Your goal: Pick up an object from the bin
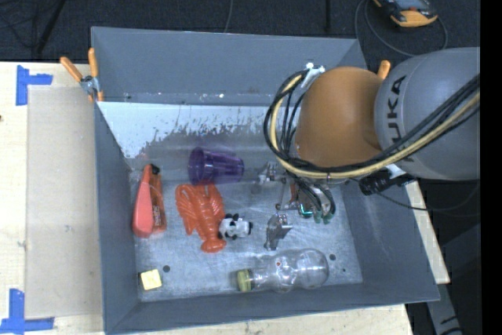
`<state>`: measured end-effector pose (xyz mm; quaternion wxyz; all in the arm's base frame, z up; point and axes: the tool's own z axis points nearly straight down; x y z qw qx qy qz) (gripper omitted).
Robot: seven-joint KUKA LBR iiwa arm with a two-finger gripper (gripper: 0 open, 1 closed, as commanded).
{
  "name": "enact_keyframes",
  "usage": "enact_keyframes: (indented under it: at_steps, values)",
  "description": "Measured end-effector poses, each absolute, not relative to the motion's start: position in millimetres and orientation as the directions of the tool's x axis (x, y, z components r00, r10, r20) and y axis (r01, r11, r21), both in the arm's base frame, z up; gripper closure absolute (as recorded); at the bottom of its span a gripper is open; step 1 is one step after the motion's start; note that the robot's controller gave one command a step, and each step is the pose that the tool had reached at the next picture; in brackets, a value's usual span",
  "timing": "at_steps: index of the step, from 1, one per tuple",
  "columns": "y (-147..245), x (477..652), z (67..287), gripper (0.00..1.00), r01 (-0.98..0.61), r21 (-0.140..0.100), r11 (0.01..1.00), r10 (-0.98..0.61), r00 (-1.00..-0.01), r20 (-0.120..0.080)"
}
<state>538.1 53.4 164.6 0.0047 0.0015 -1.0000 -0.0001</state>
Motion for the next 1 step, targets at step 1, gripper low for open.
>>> enact_keyframes:
  at_steps: [1]
  values:
    - [53.0,539.8,169.0,0.00,-0.001,0.001,1.000,-0.001,-1.000,0.002]
